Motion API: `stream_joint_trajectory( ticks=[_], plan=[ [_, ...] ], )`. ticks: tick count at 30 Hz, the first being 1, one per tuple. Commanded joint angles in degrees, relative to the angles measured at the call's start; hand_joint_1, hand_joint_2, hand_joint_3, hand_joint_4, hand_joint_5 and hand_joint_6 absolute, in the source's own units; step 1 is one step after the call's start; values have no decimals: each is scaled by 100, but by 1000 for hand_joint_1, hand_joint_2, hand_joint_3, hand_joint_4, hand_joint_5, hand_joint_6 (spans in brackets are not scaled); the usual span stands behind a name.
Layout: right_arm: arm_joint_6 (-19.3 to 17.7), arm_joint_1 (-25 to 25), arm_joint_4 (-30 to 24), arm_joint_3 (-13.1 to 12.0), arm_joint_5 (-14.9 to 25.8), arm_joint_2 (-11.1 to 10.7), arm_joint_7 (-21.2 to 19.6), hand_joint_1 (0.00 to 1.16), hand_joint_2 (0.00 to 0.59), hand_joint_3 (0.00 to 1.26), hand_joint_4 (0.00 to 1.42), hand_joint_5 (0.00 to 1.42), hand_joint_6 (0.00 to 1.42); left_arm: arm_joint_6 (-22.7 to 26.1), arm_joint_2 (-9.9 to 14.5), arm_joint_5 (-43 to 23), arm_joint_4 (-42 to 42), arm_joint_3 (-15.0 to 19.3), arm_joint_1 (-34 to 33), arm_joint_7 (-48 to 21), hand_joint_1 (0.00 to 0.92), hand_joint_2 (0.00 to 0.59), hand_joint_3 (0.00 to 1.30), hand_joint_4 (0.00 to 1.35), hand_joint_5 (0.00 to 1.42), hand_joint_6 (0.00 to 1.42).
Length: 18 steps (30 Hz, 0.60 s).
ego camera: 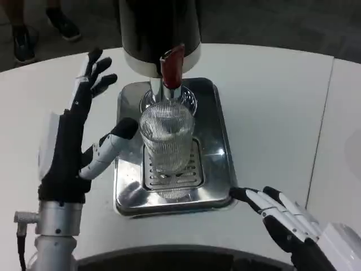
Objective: Grasp the cup under the faucet to collect the drink, then remove the cup.
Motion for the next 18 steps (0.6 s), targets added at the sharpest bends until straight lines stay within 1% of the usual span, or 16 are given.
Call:
stream_joint_trajectory(
  ticks=[1, 5, 9, 15, 18],
  plan=[
    [106, 28, -79, 71, -42, 1, -61, 410, 518, 115, 74, 0, 0, 297, 94, -673, -959, 182, 332, -784, 71, 29, 147, 181, 237, 216],
    [148, 17, -79, 97, -60, -10, -73, 406, 520, 115, 74, 0, 0, 717, 111, -1175, -1780, 319, 586, -1352, 70, 40, 204, 200, 242, 219],
    [159, 13, -79, 105, -61, -25, -81, 404, 520, 115, 74, 0, 0, 1126, 109, -1441, -2289, 474, 650, -1744, 58, 44, 237, 184, 220, 193],
    [137, 20, -79, 76, -32, -29, -93, 400, 521, 115, 74, 0, 0, 1550, 29, -1771, -2469, 653, 568, -2200, 57, 45, 241, 169, 216, 179],
    [113, 48, -79, 65, -14, -31, -112, 399, 521, 115, 74, 0, 0, 1761, 93, -2009, -2384, 695, 408, -2571, 57, 45, 220, 166, 215, 177]
  ],
)
